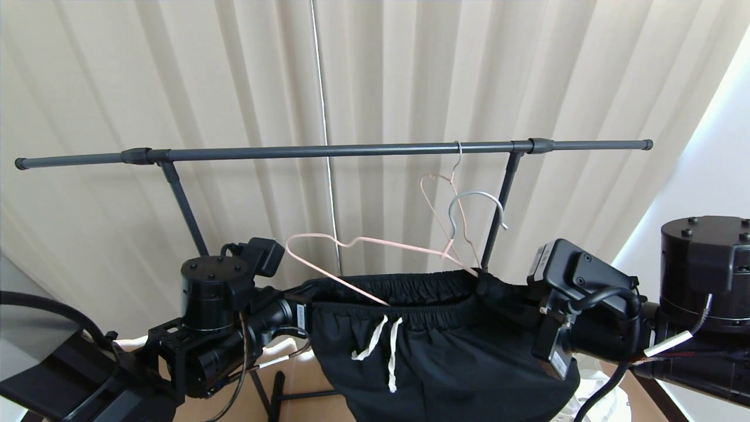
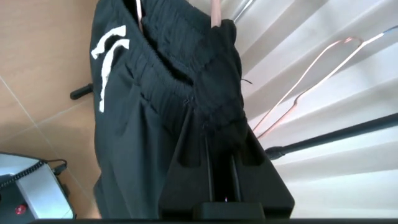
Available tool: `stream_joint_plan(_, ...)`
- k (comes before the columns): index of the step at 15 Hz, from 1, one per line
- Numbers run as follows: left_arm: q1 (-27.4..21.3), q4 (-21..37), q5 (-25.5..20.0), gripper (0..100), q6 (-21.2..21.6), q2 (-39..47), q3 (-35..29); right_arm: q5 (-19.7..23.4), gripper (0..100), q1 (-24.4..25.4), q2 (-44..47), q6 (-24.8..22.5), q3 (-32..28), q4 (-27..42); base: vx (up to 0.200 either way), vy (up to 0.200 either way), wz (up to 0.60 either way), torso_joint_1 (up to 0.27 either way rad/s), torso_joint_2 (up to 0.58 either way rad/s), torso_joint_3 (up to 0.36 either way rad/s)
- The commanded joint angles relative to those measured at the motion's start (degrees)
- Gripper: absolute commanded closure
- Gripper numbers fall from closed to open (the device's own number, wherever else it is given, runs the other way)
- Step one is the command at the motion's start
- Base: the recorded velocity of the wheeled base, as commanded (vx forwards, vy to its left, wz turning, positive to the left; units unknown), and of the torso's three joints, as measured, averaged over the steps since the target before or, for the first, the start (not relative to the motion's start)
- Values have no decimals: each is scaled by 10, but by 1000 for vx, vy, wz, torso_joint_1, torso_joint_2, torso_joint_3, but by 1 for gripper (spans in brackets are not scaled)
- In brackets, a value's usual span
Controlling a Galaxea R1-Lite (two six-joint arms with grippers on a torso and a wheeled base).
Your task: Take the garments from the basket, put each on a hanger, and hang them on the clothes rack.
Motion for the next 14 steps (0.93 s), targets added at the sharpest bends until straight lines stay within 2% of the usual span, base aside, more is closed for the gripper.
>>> stream_joint_plan(1,10,0,1,100,2,0,-7,-2,100,0,-1,-2,12,0,0,0,0,0,0,0)
stream_joint_plan(5,33,1,1,100,13,5,-20,-5,100,0,6,-17,24,6,0,0,0,0,0,0)
stream_joint_plan(7,40,2,1,100,15,10,-29,-6,100,0,7,-44,25,29,0,0,0,0,0,0)
stream_joint_plan(14,61,4,0,100,16,25,-49,-15,100,-8,17,-72,25,85,0,0,0,0,0,0)
